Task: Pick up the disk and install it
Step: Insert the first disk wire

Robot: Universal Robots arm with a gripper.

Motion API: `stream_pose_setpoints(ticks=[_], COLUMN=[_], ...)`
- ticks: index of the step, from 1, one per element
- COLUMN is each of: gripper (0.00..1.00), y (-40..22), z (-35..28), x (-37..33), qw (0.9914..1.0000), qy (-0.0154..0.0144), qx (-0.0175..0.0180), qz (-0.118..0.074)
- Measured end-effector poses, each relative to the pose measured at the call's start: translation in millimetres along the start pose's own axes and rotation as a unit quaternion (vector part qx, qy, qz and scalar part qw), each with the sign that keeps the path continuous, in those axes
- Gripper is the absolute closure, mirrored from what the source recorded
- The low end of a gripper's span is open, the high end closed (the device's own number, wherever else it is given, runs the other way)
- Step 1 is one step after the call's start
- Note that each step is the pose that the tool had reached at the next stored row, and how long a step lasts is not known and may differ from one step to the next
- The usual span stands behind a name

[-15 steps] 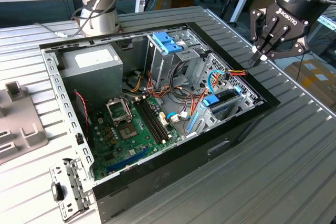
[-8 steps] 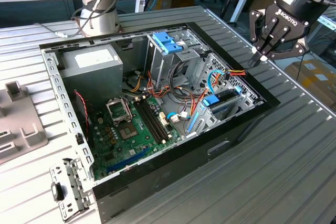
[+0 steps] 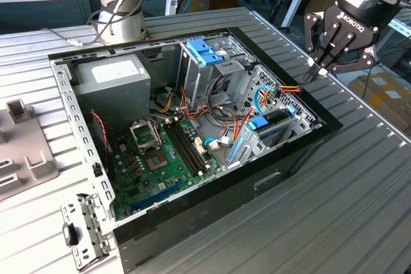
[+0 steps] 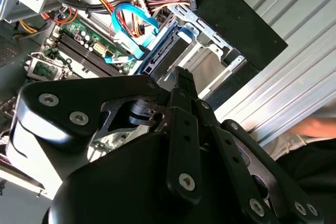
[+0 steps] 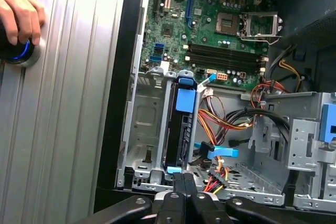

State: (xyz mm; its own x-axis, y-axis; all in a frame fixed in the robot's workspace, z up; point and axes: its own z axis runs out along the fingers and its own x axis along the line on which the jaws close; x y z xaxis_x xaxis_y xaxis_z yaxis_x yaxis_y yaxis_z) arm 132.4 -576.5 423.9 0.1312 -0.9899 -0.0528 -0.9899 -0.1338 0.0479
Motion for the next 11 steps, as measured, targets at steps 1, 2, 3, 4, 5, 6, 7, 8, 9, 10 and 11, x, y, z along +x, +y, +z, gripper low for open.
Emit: stream_pose_setpoints(ticks=[1,2,3,4,5,6,7,8,9,10,11], gripper=[0.89,0.89,0.89,0.89,0.89,0.89,0.89,0.89,0.89,0.89,0.89], y=[0.0,0.0,0.0,0.0,0.0,0.0,0.0,0.0,0.0,0.0,0.0], z=[0.1,0.1,0.2,0.2,0.2,0.2,0.2,0.3,0.3,0.3,0.4], x=[0.0,0.0,0.0,0.0,0.0,0.0,0.0,0.0,0.0,0.0,0.0], qw=[0.99995,0.99985,0.99974,0.99963,0.99950,0.99934,0.99914,0.99890,0.99861,0.99835,0.99792], qy=[0.0005,0.0008,0.0010,0.0013,0.0015,0.0017,0.0020,0.0022,0.0025,0.0028,0.0031], qx=[-0.0005,-0.0009,-0.0011,-0.0014,-0.0016,-0.0019,-0.0021,-0.0024,-0.0027,-0.0029,-0.0033], qz=[-0.010,-0.017,-0.023,-0.027,-0.032,-0.036,-0.041,-0.047,-0.053,-0.057,-0.064])
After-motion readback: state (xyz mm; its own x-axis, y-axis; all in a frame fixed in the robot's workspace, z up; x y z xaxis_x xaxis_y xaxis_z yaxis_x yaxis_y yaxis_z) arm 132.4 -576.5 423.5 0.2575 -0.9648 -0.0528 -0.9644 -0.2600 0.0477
